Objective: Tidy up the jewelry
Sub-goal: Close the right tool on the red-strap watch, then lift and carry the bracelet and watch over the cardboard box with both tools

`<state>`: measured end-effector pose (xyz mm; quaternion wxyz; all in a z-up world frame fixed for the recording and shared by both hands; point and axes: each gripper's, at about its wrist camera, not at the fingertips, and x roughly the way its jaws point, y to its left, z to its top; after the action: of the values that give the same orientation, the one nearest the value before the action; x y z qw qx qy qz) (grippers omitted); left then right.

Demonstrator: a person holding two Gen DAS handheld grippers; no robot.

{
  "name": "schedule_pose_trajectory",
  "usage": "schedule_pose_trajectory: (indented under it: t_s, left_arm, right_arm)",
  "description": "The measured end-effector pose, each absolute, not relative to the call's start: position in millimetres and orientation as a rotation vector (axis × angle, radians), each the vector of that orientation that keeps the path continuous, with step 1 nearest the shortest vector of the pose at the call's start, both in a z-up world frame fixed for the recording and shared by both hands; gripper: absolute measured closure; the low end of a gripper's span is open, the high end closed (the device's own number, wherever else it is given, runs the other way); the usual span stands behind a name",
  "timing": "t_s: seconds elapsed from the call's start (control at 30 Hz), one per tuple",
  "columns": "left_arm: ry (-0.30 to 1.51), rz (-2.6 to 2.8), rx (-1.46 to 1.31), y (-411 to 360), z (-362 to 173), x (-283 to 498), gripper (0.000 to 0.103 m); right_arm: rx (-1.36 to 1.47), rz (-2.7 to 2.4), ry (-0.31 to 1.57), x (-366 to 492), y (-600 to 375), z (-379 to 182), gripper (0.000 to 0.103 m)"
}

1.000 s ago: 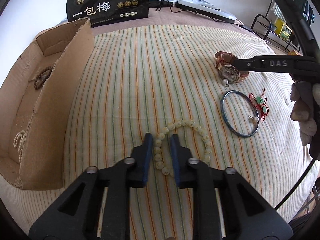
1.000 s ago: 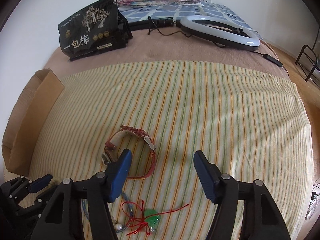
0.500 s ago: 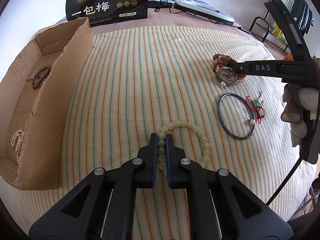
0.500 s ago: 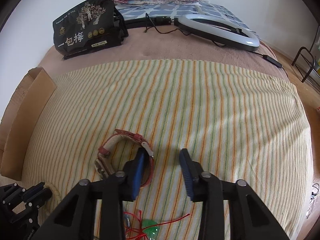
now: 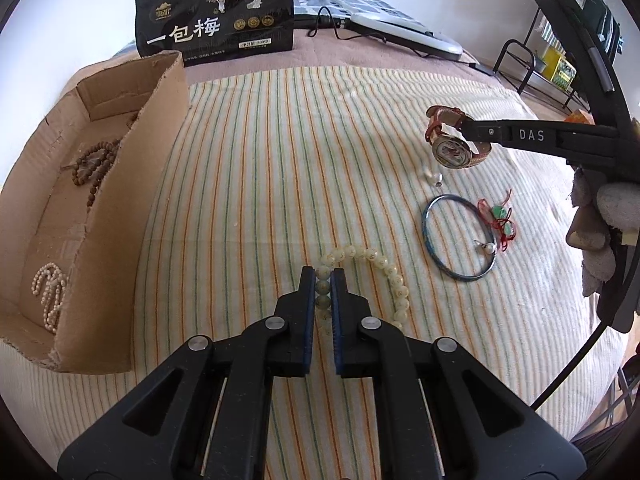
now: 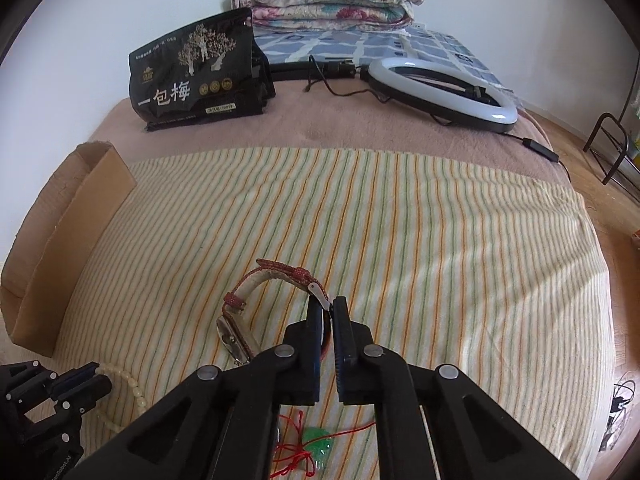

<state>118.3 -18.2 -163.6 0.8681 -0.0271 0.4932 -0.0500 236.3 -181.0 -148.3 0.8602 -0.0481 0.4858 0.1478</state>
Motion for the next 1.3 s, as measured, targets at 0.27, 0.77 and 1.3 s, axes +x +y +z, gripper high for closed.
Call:
schedule_pose_trajectory:
  t_s: [0.27, 0.77, 1.3]
  left_arm:
    - [0.98, -0.118, -0.018, -28, -147, 110, 0.098]
    - [0.921, -0.143, -0.027, -25, -114, 93, 0.098]
    - [0.839, -0.152, -0.08, -1, -67, 75, 0.098]
  right_arm:
    - [-0.116, 0.31, 0.978, 226, -181, -132, 0.1]
    - [-0.096, 0.298, 0.912, 202, -188, -99, 0.1]
    - [-0.069, 0.336, 0.832, 173, -162, -59, 0.1]
